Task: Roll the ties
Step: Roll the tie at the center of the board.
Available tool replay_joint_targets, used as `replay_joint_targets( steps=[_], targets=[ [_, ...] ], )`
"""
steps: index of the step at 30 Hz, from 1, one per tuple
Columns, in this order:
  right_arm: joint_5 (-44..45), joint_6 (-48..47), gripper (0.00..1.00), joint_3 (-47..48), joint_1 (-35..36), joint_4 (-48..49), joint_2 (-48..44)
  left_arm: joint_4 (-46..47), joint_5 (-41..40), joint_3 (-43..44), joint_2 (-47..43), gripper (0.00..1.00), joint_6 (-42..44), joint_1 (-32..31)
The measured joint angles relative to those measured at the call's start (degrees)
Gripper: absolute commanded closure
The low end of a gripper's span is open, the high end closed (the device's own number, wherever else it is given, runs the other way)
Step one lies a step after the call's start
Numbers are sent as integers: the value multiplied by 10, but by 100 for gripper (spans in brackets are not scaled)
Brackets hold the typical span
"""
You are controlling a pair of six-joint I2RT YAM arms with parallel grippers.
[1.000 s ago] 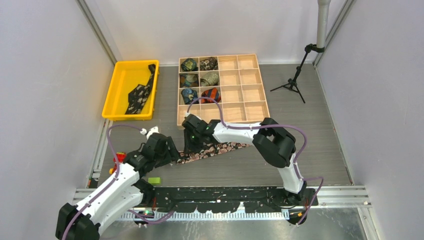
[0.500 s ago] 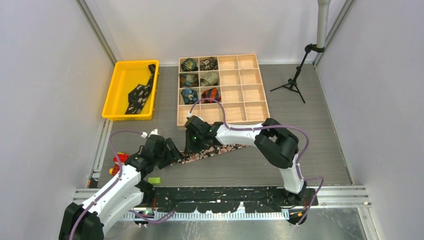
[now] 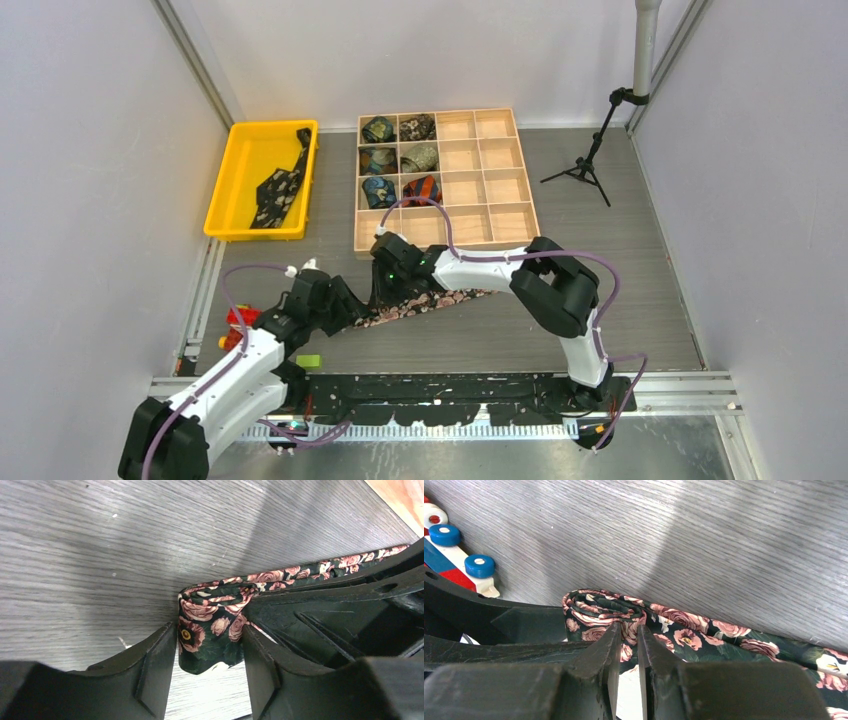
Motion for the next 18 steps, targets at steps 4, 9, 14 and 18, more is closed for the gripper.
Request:
replay_joint_targets(
  steps=[4, 9, 14, 18],
  targets=[
    [3, 0, 77, 0, 0, -3, -1, 20, 7, -3, 15, 57, 3, 0],
    [10, 0, 76, 0, 0, -15, -6, 34, 17, -3, 26, 62, 8, 0],
    [15, -6, 67, 1, 0, -43, -16, 36, 24, 0, 30, 64, 26, 0],
    [21, -21, 66, 13, 2, -89, -30, 23, 24, 13, 36, 65, 46, 0]
  ],
)
